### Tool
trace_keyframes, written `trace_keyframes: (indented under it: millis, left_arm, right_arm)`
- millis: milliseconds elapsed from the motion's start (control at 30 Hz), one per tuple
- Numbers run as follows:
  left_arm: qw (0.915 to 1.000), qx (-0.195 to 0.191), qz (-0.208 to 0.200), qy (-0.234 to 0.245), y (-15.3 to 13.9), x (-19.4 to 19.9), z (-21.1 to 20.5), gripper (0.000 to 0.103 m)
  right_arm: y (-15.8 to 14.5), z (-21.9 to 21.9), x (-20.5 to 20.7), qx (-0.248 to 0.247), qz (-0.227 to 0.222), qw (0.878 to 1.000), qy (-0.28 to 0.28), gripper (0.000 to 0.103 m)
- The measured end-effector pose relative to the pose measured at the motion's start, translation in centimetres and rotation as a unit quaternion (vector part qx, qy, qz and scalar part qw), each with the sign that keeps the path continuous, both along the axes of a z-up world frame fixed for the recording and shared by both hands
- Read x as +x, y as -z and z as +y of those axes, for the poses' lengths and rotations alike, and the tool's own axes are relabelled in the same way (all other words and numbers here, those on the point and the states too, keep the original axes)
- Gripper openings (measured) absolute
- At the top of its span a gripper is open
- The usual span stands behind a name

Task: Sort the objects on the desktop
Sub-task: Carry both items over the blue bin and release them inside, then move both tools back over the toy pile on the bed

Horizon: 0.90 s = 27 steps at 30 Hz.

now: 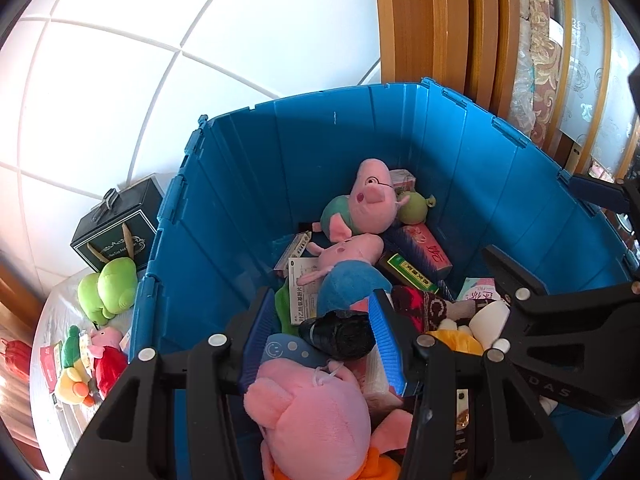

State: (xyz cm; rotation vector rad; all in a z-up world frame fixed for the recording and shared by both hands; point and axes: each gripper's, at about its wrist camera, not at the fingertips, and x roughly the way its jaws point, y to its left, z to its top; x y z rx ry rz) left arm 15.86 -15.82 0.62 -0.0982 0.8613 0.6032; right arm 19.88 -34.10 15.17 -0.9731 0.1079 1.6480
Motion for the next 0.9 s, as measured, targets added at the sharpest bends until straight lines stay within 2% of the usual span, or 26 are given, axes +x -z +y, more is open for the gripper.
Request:
trace_keyframes:
  millis: [33,133,267,400,500,733,900]
  left_arm:
    - [1.0000,0.008,-0.004,-0.003,-0.2,-0.2,-0.1,0.048]
    - [0.9991,0.033,-0.028,-0.006,-1.6,-1.6,-0.7,0.048]
    - [0.9972,0.020,-0.072,-0.009,-4.0,-5.1,-1.1,0.048]
    - [0.9933,0.037,-0.109,-0.013,-5.9,-9.4,-1.7,0.048]
    - [0.9898,0.033,-0.135,-0.030,-6.7,-12.9,-1.1,0.048]
    - [0.9782,0.033,-0.185,-0.090,-6.5,-21.1,2.8,0.061]
    - [0.9784,0.018,-0.173,-0.111,-4.7,-26.2,7.2,0.061]
  right_arm:
    - [-0.2,-0.2,0.1,0.000,0.002,1.000,0.000,0.103]
    - [-1.0,-1.6,0.5,0.012,0.011,1.000,0.001,0.103]
    - [-3.0,-4.4,1.1,0.034,0.047,0.998,-0.007,0.103]
    - [-4.9,-7.5,0.1,0.057,0.071,0.996,-0.012,0.103]
    - [-5.8,-10.2,-1.2,0.074,0.107,0.991,-0.027,0.103]
    - [-6.6,-16.1,-5.7,0.102,0.200,0.972,-0.068,0.103]
    - [-6.4,-18.1,-11.6,0.095,0.215,0.967,-0.096,0.103]
